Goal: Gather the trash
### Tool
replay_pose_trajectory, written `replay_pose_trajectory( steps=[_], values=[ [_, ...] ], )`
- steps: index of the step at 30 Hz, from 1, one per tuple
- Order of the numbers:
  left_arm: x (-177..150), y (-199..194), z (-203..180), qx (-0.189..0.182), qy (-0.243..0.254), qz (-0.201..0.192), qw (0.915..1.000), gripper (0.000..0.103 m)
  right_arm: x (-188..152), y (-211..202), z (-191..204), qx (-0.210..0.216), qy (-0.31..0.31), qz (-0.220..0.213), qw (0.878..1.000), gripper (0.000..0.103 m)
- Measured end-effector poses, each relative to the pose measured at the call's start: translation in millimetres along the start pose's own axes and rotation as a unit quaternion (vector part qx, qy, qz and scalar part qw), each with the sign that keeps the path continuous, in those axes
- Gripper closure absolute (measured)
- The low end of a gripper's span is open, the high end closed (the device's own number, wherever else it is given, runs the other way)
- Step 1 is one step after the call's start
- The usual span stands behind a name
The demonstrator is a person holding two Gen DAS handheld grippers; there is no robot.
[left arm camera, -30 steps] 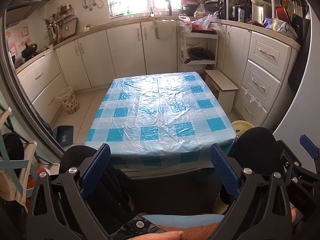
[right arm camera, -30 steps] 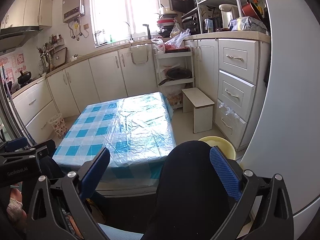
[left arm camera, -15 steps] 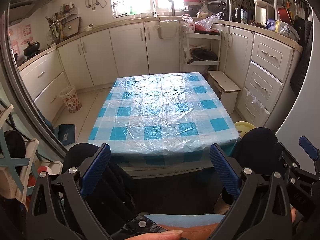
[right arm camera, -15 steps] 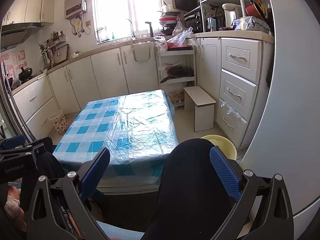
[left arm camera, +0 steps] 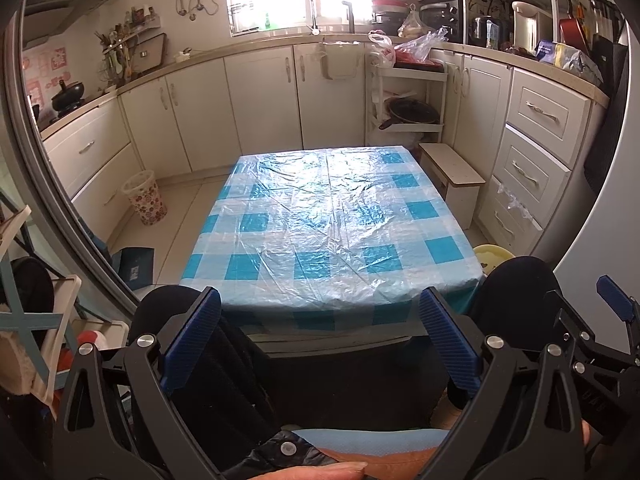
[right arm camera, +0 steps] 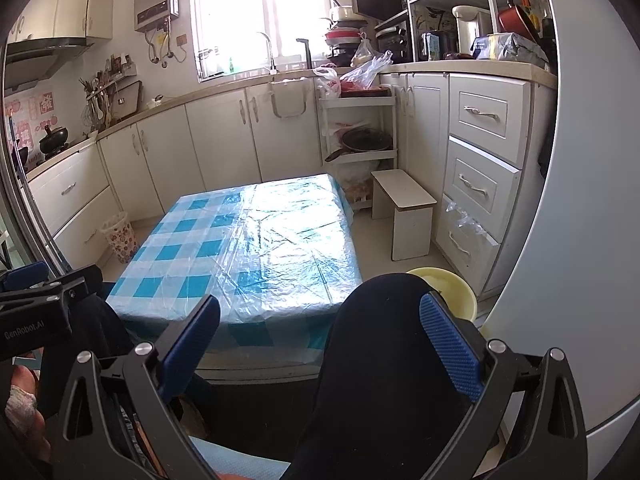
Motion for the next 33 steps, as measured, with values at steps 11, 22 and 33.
replay_pose_trajectory(
  steps=[11, 22, 33],
  values=[
    [-0.2, -0.6, -1.4, -0.001, 0.001, 0.001, 1.0, 0.008, -1.3, 1.7, 0.0, 0.0, -0.001, 0.003, 1.0, 0.007],
    [-1.5, -0.9, -0.2, 0.002, 0.001, -0.001, 1.0, 0.008, -4.0, 3.7, 0.7, 0.0, 0.0, 0.006, 1.0, 0.007],
    [-0.7, -3.1, -0.8, 0.002, 0.002, -0.004, 1.0, 0.008, -5.2, 4.4, 1.9, 0.001, 0.0, 0.008, 1.0, 0.007]
  ],
)
Point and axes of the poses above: each gripper's, at about its wrist camera, not at the fingertips, and y roughly the way its jaws point, z to its left, x to its top, the point moved 7 cm from there along y, roughly the way its jaws point, and after that the axes turned 14 degrees about z, right-handed, at the moved point
